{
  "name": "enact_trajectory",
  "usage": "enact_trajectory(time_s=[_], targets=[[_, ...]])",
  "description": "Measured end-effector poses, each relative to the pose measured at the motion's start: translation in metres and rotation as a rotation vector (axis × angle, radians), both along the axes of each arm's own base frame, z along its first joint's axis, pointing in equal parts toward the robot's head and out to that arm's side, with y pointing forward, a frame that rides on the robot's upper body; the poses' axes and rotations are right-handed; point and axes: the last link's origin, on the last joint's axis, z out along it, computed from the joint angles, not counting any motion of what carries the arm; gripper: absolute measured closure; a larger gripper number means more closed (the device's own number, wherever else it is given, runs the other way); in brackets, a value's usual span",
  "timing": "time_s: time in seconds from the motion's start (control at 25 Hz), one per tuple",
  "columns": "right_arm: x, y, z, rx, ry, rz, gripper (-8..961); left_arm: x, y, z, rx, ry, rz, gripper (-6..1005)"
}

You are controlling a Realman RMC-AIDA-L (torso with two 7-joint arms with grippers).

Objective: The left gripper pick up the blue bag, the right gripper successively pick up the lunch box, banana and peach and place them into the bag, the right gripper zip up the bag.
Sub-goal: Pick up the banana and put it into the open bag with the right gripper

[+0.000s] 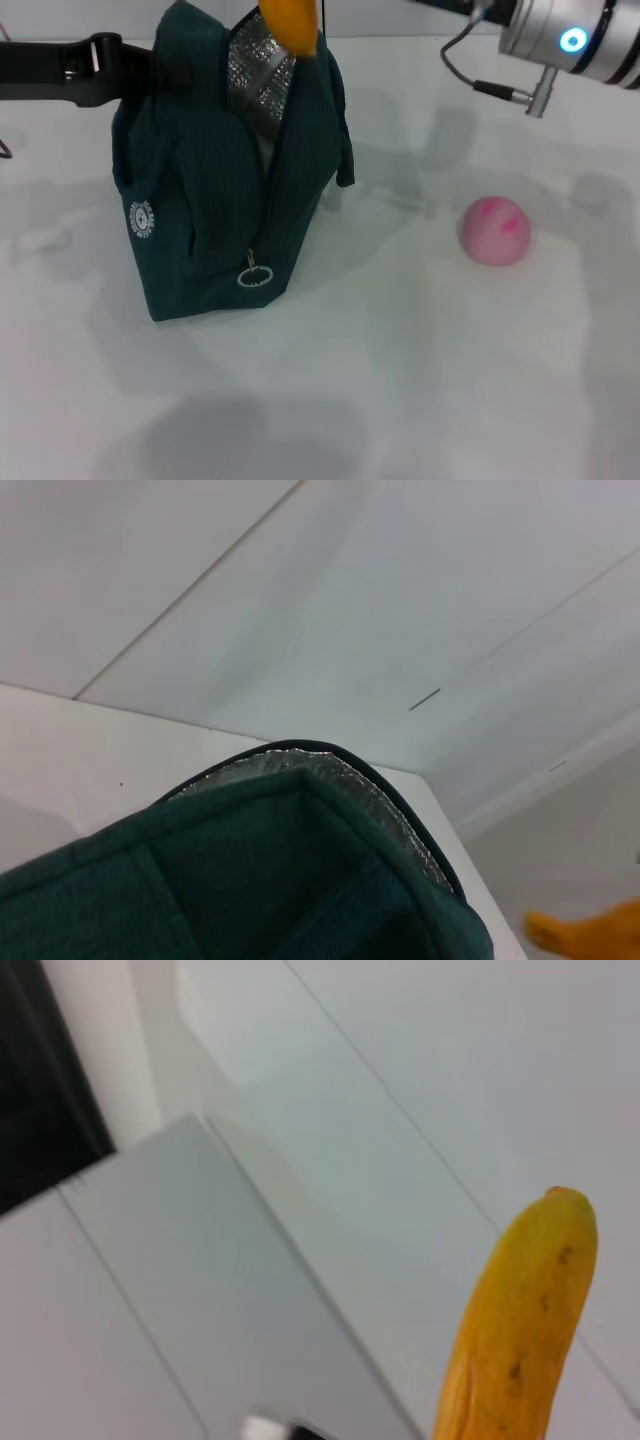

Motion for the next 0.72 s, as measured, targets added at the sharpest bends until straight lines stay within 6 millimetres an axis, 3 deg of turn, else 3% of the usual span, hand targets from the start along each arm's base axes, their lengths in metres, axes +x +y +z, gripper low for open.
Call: enact_trajectory(time_s=[0.24,0.72], targets=[[0.0075,0.0019,-0.0098,0.058,-0.076,0.009,511,0.0031,0.0018,0.0000,0.001,0.001,-0.011,908],[0.0002,-0.0021,-0.0118,0.054,-0.079,0.059,510,0.0039,0.0024,0.0001,0.002,0.001,-0.013,907]])
